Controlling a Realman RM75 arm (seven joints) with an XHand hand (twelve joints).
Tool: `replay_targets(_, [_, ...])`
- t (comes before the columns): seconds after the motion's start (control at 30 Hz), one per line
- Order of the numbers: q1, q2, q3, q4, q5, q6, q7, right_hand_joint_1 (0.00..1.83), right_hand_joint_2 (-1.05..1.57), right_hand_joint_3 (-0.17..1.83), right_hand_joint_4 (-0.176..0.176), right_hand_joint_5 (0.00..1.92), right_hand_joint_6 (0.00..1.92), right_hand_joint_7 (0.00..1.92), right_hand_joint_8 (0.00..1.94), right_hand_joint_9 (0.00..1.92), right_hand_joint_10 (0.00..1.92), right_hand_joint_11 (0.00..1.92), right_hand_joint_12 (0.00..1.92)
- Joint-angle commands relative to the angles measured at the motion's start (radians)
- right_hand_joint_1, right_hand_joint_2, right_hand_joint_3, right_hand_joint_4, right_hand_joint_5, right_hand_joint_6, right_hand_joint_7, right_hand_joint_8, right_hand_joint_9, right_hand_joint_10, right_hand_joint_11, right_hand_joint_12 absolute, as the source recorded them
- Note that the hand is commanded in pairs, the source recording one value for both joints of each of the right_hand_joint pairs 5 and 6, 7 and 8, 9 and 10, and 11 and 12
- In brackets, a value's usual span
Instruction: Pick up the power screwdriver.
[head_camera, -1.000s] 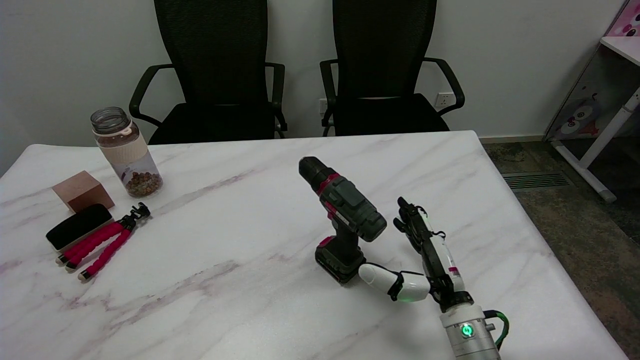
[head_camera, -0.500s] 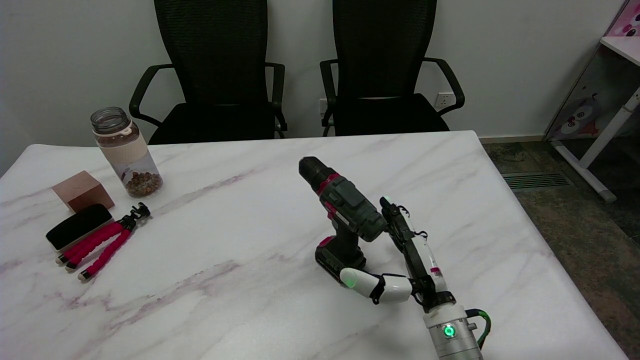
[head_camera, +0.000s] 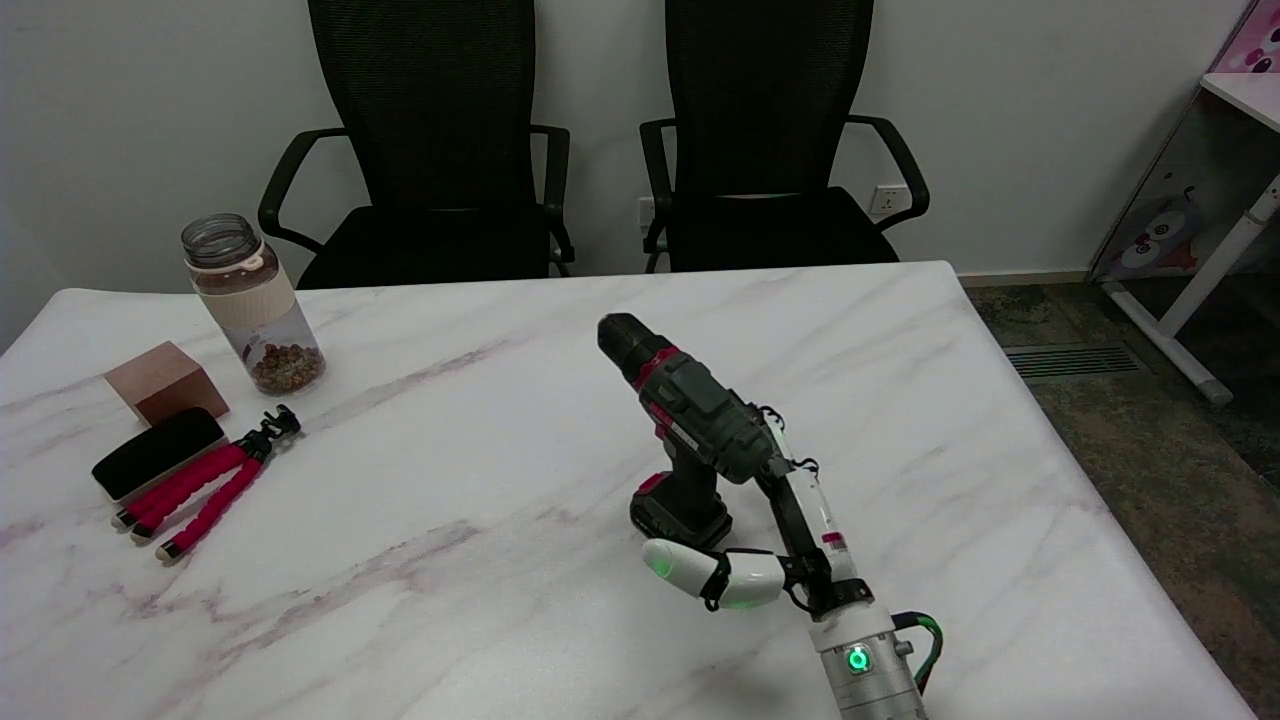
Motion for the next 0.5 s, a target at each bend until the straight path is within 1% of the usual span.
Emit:
replay_targets(0.03, [0.073, -0.055, -0.006, 0.096, -0.023, -0.008, 0.005, 0.77, 0.23, 0.56, -0.176, 0.0, 0.0, 0.0, 0.0, 0.1, 0.1, 0.22, 0.22])
replay_targets(0.5, [0.111, -0.045, 0.001, 0.118, -0.017, -0.059, 0.028, 0.75, 0.18, 0.61, -0.155, 0.0, 0.0, 0.0, 0.0, 0.11, 0.11, 0.23, 0.23])
